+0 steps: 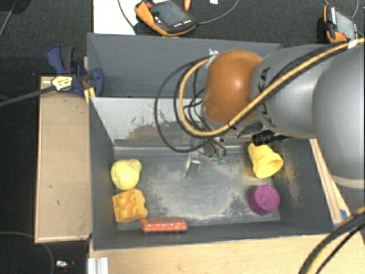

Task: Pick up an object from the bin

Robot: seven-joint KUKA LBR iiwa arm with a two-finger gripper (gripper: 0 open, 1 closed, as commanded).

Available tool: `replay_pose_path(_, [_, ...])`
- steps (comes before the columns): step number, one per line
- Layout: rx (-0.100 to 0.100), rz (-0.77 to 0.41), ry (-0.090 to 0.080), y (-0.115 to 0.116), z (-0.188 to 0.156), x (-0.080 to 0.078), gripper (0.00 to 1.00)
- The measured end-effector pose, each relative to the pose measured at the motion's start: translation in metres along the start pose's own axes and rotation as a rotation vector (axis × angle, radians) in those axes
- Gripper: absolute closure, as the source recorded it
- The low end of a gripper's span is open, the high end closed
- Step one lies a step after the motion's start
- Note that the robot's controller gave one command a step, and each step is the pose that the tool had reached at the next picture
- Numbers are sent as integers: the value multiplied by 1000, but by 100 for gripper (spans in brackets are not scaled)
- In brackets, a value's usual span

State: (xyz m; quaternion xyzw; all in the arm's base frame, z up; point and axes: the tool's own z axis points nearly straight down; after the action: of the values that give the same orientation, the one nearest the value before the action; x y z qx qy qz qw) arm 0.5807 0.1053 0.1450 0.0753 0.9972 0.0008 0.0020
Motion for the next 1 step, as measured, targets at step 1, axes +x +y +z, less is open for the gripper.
replay_pose_path(1, [-1,-335,-4,-19,-4,-13,0])
